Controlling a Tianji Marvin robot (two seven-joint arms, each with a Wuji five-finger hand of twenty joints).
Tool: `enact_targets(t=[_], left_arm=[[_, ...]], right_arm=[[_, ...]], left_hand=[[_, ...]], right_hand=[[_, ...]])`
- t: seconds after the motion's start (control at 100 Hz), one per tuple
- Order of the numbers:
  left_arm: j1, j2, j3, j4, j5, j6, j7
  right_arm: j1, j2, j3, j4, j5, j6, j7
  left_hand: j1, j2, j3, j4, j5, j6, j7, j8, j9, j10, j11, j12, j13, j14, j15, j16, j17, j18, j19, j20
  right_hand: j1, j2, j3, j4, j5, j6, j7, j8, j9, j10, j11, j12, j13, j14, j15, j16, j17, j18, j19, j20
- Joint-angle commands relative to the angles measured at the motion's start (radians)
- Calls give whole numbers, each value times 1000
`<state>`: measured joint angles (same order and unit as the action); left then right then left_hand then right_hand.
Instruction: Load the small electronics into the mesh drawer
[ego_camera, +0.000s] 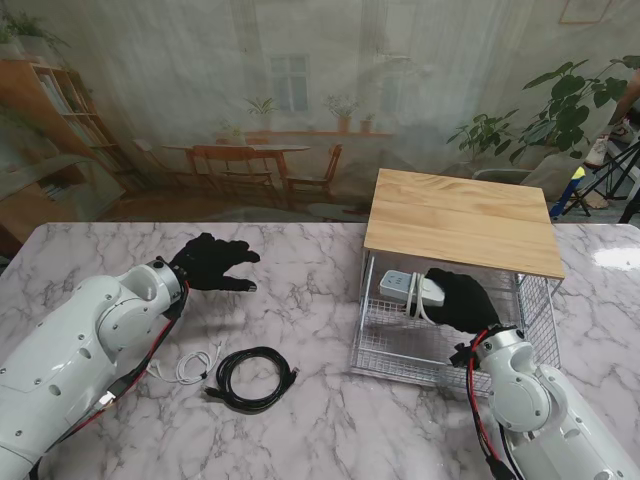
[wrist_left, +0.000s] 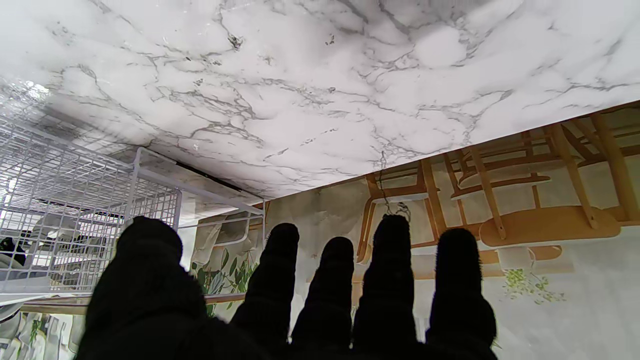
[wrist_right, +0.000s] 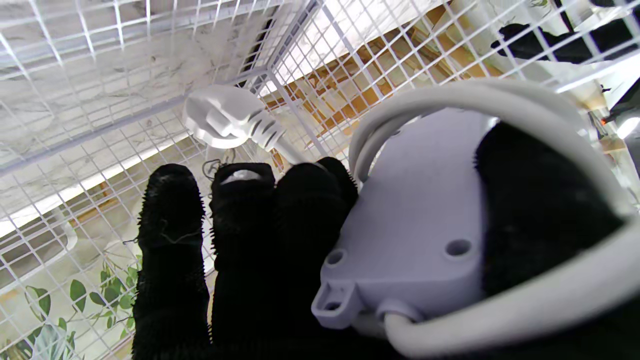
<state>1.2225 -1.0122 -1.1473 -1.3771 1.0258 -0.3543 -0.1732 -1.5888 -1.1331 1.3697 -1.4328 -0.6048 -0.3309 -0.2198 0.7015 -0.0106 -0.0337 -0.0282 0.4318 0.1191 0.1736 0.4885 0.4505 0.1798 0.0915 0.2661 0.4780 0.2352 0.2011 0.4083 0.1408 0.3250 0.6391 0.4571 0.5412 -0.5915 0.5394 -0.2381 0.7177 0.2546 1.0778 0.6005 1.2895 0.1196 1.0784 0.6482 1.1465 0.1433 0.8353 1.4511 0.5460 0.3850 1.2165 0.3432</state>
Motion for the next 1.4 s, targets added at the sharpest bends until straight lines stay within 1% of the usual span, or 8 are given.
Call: enact_targets(t=[0.0,0.14,0.42,0.59,0.82,1.03,1.26,1.39], left_arm=[[-4,1,2,-3,1,-4,-16],[-11,1,7,1,0,-4,-16],[-16,1,13,9,0,-6,-9],[-16,2,16,12,5,-9,-10],[-15,2,20,16,3,-4,-10],[-20,1,25,22,3,-7,-4],[-18,2,23,22,8,-7,-3],[-15,2,23,21,10,-6,-2]], right_arm=[[8,4,-4,9,-6,-8,12],[30,12,-12,34,-23,-30,35],[67,20,-25,61,-29,-43,66],[62,23,-19,42,-31,-35,87],[45,23,-3,7,-27,-30,91],[73,29,2,34,-47,-56,102],[116,42,-10,101,-87,-109,119],[142,49,-24,141,-109,-141,125]], left_hand=[[2,41,3,17,-1,17,-12,5,-9,-6,6,13,-7,-7,5,6,-15,-9,13,9],[1,41,2,17,0,16,-12,5,-10,-6,6,13,-6,-7,5,6,-15,-10,12,9],[2,42,2,17,0,17,-12,5,-10,-5,6,13,-7,-7,6,7,-16,-11,12,9],[1,44,2,17,0,17,-12,5,-13,-6,5,13,-9,-8,5,6,-16,-11,12,9],[2,43,2,17,0,17,-12,5,-11,-5,6,13,-6,-7,6,7,-15,-11,11,9],[3,45,2,17,0,17,-12,5,-12,-5,6,13,-9,-8,5,7,-16,-12,11,9],[2,45,2,17,0,18,-11,5,-13,-4,6,13,-10,-9,4,6,-18,-13,9,9],[3,46,2,17,1,17,-11,5,-13,-6,6,13,-10,-8,5,6,-18,-13,9,9]], right_hand=[[201,186,301,5,0,-444,111,18,19,-89,-26,-14,-38,-60,-4,0,-14,-29,-10,14],[197,184,300,5,0,-459,110,17,18,-91,-44,-25,-42,-61,-24,-5,-19,-36,-16,16],[193,185,299,4,-1,-472,108,16,11,-89,-58,-34,-55,-61,-38,-7,-20,-44,-14,22],[195,184,297,4,0,-466,109,16,13,-84,-60,-37,-52,-57,-42,-7,-20,-45,-12,28],[198,187,294,5,1,-461,108,15,14,-84,-58,-37,-48,-54,-45,-7,-19,-43,-11,32],[193,187,292,5,1,-477,106,17,8,-87,-62,-40,-57,-59,-50,-8,-25,-45,-16,33],[177,185,290,3,-1,-540,94,28,-20,-85,-224,-151,-109,-32,-210,-74,-54,-56,-71,24],[169,192,278,2,-11,-587,90,35,-49,-97,-262,-177,-146,-42,-244,-84,-71,-68,-80,23]])
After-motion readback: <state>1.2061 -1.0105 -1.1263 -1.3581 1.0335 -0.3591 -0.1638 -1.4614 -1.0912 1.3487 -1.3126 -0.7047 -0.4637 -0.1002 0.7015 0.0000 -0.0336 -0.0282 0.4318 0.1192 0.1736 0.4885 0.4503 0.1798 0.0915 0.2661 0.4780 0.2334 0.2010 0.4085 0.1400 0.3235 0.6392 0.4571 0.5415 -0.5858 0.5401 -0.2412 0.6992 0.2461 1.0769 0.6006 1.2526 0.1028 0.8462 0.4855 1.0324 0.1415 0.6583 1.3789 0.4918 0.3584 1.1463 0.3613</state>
